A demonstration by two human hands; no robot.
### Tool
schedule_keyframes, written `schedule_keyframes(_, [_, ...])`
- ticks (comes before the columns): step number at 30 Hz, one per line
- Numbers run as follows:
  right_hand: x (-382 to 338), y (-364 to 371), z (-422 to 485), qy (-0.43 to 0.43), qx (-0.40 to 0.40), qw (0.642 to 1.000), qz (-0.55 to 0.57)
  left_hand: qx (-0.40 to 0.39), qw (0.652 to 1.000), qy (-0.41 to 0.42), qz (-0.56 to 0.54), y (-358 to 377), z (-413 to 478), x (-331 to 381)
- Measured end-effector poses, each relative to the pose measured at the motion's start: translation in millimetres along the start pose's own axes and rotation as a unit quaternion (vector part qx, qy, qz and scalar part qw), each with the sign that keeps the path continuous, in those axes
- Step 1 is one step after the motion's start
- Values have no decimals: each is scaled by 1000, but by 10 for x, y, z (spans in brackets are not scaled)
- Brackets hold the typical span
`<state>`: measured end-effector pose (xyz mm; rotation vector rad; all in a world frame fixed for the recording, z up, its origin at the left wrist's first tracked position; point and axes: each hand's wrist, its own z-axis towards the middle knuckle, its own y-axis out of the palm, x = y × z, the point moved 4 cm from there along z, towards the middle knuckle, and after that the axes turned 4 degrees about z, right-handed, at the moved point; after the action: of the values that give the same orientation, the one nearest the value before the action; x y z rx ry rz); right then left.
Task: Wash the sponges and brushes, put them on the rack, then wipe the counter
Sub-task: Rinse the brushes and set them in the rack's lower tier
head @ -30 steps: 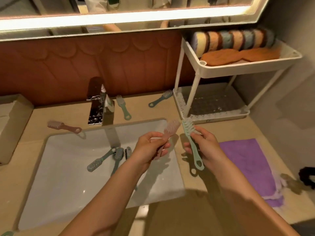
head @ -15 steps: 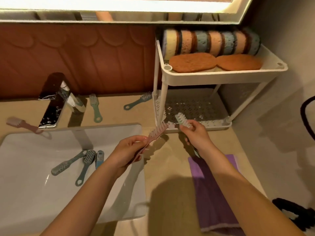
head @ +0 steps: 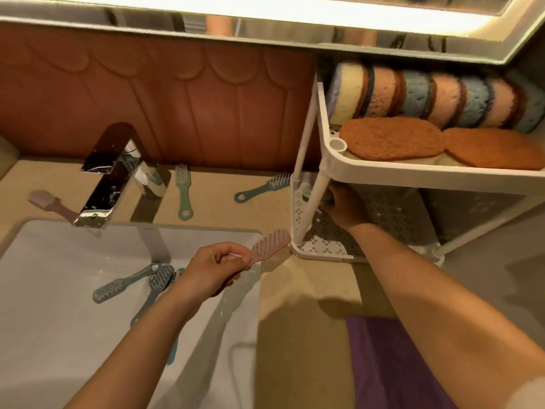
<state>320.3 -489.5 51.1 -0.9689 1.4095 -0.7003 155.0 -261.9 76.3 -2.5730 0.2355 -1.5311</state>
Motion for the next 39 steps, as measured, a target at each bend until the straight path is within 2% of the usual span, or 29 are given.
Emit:
schedule_keyframes(3, [18, 37, 88, -11, -7, 999, -39, 4, 999, 3, -32, 6, 31, -24])
schedule_keyframes(7, [-18, 34, 174, 17, -34, 997, -75, 2, 998, 2, -56, 31, 62, -61])
schedule_keyframes(13, [-16, 69, 219, 58, 16, 996, -66, -3, 997, 2, -78, 66, 27, -93])
schedule_keyframes(16, [-11, 72, 164, 42, 80, 995, -46, -7, 997, 4, -79, 85, -9, -80])
schedule_keyframes(18, [8, 73, 85, 35, 102, 994, 13, -9, 997, 4, -71, 96, -32, -64])
schedule_keyframes(21, [-44, -24, -250, 78, 124, 971, 191, -23, 997, 12, -66, 130, -65, -37])
schedule_keyframes(24, [-201, -88, -807, 119, 108, 922, 352, -34, 998, 18, -56, 191, -117, -22])
schedule_keyframes(27, [-401, 8, -1302, 137, 35, 860, 490, -39, 997, 27, -67, 275, -166, -9])
schedule_keyframes(30, [-552, 178, -1589, 145, 0, 821, 552, -34, 994, 32, -96, 390, -231, 31])
schedule_keyframes(33, [-632, 274, -1698, 149, 33, 793, 590, -9, 995, 42, -94, 497, -253, 33])
schedule_keyframes(39, [-570, 273, -1714, 162, 73, 800, 573, -8, 996, 88, -21, 672, -251, 69])
